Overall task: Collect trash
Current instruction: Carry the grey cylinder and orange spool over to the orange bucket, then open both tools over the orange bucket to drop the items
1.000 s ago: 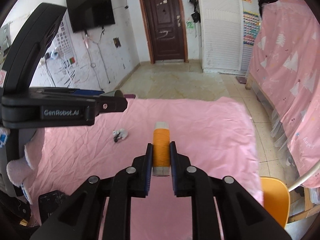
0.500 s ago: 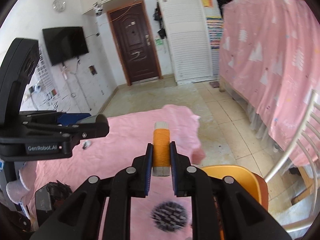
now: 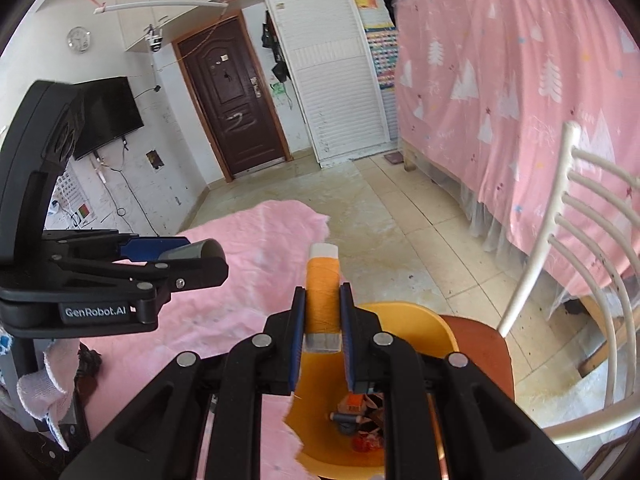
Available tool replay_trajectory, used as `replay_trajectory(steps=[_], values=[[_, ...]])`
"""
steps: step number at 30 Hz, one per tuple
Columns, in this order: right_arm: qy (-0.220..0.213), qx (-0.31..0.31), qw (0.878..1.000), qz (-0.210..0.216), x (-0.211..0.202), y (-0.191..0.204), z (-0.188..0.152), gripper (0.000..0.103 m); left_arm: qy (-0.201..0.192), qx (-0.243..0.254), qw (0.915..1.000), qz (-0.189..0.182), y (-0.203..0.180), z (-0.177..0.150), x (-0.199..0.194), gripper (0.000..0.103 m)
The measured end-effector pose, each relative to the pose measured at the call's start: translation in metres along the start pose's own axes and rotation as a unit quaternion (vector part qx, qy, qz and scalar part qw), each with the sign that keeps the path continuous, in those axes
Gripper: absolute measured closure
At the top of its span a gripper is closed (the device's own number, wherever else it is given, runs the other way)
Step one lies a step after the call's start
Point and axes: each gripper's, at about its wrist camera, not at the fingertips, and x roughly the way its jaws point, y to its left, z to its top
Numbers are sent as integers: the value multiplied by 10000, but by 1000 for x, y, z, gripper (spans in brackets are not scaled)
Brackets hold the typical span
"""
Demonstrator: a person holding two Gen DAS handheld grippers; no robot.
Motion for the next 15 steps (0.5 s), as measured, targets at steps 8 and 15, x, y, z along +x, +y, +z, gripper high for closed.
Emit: replay_trajectory(steps=[8,15], values=[[252,380,9989,50,24,-23,-13,96,260,-94,9989,-372,-29,8,30,50],[420,554,9976,46,37,-35,-18,94,306,-199,9987,-366,-35,8,39,36]])
